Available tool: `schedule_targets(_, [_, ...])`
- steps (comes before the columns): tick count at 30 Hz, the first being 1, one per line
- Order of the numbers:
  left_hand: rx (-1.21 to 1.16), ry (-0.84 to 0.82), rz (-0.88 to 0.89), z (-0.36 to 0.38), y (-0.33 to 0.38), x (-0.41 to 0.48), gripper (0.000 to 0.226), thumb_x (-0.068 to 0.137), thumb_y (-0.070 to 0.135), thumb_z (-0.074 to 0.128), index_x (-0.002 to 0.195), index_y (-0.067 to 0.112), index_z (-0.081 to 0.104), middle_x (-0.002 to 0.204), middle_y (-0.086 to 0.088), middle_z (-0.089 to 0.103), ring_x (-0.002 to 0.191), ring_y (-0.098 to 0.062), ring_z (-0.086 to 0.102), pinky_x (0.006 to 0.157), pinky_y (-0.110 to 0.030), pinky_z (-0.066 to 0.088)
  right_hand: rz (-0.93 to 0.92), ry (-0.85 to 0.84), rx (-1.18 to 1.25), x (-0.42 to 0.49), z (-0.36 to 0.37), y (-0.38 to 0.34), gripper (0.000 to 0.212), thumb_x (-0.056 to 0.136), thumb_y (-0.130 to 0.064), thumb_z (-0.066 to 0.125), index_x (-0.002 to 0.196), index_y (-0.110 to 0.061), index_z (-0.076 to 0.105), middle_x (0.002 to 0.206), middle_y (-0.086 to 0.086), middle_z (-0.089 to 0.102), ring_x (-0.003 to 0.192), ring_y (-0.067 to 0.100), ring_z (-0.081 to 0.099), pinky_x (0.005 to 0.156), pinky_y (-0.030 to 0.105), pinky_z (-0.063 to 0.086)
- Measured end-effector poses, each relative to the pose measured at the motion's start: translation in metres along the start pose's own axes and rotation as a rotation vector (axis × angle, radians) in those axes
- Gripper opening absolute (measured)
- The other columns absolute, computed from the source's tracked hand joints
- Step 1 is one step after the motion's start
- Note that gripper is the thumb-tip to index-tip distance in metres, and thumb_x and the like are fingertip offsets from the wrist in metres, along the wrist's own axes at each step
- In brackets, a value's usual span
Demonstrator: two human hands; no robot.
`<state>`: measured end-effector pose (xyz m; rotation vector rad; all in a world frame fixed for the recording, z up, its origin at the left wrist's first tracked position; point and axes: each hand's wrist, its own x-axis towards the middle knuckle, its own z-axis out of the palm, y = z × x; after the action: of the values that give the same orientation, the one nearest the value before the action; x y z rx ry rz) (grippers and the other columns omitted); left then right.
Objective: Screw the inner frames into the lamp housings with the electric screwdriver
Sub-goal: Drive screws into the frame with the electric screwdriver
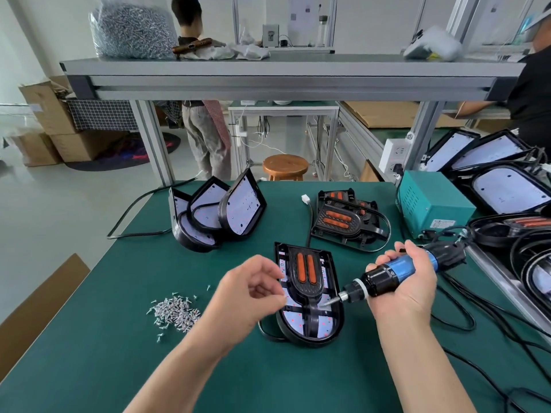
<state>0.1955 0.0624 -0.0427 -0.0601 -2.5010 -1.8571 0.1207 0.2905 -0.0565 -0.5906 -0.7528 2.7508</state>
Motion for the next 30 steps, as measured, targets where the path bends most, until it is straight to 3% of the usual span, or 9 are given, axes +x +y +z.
schedule_targets(9, [-0.050, -0.054, 0.046, 0.033, 0.010, -0.004, 0.031, 0.081, -0.007, 0.075, 0.097, 0.018, 0.068, 0.077, 0.003, 0.072, 0.069, -0.009, 0.058, 0.069, -0.020, 0.049, -0.119, -0.058, -0.002, -0.022, 0.026, -0.013, 0.012, 0.091, -0.020, 0.067, 0.097, -0.018, 0.057, 0.065, -0.005, 0.058, 0.055, 0.010, 0.054, 0.058, 0.021, 0.045])
schedule_targets(21, [-0.069, -0.054, 0.041, 0.040, 0.004, -0.003, 0.029, 0.078, 0.002, 0.074, 0.097, 0.023, 0.069, 0.078, 0.005, 0.071, 0.074, -0.011, 0.058, 0.073, -0.023, 0.051, -0.125, -0.053, -0.011, -0.021, 0.015, -0.014, 0.021, 0.090, -0.020, 0.068, 0.107, -0.017, 0.056, 0.063, -0.006, 0.058, 0.054, 0.009, 0.055, 0.053, 0.019, 0.047])
schedule_targets(30, [0.064, 0.025, 0.092, 0.047, 0.005, -0.008, 0.038, 0.081, -0.006, 0.072, 0.093, 0.029, 0.066, 0.075, 0.009, 0.070, 0.070, -0.006, 0.058, 0.072, -0.019, 0.049, -0.136, -0.040, -0.026, -0.022, 0.014, -0.010, 0.015, 0.090, -0.020, 0.068, 0.097, -0.023, 0.056, 0.062, -0.006, 0.057, 0.054, 0.010, 0.056, 0.054, 0.021, 0.046])
